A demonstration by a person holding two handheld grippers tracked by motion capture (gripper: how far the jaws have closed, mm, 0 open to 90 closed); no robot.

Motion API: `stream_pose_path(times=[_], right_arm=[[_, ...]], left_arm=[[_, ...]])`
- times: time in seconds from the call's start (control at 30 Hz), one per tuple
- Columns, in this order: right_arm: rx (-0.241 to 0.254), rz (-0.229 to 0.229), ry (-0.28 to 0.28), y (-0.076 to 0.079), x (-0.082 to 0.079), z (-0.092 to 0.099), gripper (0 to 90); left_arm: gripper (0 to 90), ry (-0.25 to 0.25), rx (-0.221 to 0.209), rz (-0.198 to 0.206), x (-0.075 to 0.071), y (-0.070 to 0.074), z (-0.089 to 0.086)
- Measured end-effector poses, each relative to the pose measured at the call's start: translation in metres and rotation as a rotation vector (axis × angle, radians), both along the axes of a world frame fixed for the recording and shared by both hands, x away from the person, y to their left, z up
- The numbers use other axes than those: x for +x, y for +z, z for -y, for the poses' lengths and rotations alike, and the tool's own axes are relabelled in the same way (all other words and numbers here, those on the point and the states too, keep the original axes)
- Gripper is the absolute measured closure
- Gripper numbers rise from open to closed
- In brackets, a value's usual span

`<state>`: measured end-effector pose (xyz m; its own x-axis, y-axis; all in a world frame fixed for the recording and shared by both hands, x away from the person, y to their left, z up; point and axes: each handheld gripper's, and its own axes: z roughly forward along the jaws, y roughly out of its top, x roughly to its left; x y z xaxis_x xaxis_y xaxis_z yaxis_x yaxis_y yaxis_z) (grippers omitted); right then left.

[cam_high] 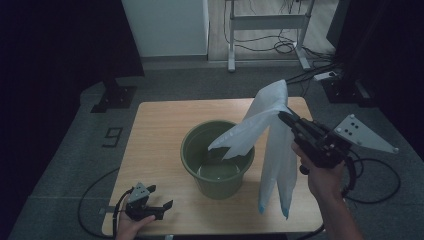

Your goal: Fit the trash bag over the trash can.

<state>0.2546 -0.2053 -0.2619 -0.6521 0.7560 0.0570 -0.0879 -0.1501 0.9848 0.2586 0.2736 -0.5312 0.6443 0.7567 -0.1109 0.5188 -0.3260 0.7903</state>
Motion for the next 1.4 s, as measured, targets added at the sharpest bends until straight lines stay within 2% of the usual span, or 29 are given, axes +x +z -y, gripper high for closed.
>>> stream_pose_path(times=[0.37,0.6,0.73,0.87,1.1,1.4], right_arm=[[-0.025,-0.023,0.035,-0.009,0.003,-0.015,88.7],[-0.050,-0.070,0.052,-0.029,0.010,-0.026,88.8],[-0.060,-0.083,0.059,-0.035,0.012,-0.031,88.8],[-0.089,-0.105,0.071,-0.047,0.014,-0.041,88.7],[-0.107,-0.138,0.081,-0.063,0.018,-0.047,88.7],[-0.137,-0.202,0.095,-0.091,0.023,-0.053,88.7]], left_arm=[[7.1,0.003,-0.003,0.000,0.000,0.000,-0.001],[7.1,0.003,-0.004,0.000,0.000,0.000,-0.001],[7.1,0.003,-0.003,0.000,0.000,0.000,-0.001],[7.1,0.004,-0.005,0.002,0.000,0.001,-0.002],[7.1,0.007,-0.026,0.009,-0.001,0.005,-0.002],[11.4,0.020,-0.061,0.067,-0.007,0.022,0.003]])
